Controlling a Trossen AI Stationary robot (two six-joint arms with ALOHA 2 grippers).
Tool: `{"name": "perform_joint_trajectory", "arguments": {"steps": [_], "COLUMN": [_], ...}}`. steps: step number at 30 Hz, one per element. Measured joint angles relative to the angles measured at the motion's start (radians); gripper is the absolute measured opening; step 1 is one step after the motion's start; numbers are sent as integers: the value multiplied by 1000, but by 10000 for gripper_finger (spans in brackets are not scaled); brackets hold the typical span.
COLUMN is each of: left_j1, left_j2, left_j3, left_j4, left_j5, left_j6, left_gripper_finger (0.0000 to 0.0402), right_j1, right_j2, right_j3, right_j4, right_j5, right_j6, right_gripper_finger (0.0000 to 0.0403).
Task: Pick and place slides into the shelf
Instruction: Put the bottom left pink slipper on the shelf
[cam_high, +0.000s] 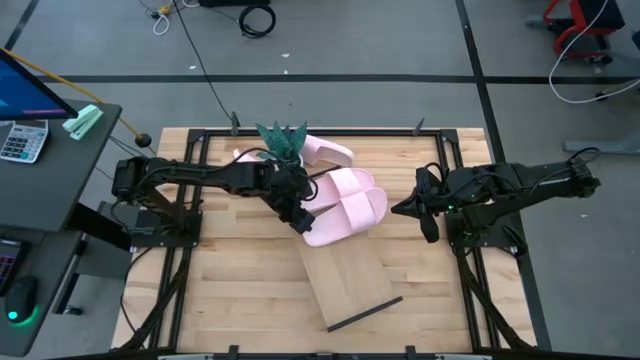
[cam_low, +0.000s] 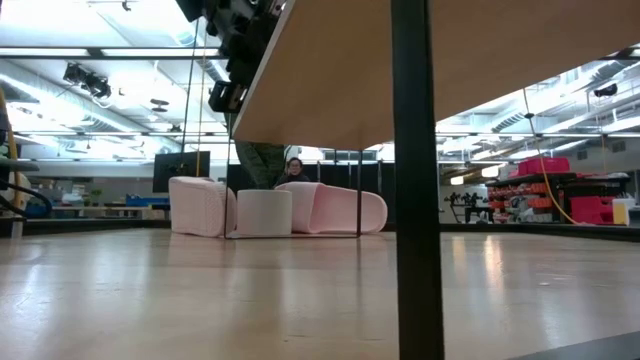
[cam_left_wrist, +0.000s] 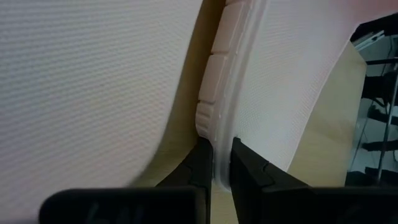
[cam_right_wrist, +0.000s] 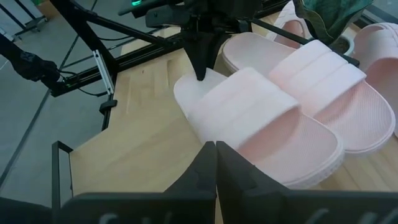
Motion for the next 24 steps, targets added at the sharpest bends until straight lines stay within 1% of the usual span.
{"name": "perform_joint_trajectory", "arguments": {"steps": [3,10,18,24], "left_j1": [0,0,0,0], "left_j2": [0,-1,-3,-3], "left_j3": [0,0,0,0], "left_j4": [0,0,0,0], "left_j5": [0,-4,-5,-4], "left_j6": [-1,-7,-15,-35], "left_gripper_finger": [40,70,61,68], "right_j1": [0,0,0,0], "right_j2": [0,0,0,0], "right_j3": [0,0,0,0], "right_j4": [0,0,0,-1], "right_j5": [0,0,0,0], "right_j6": [0,1,8,8], "right_gripper_finger": [7,6,7,7]}}
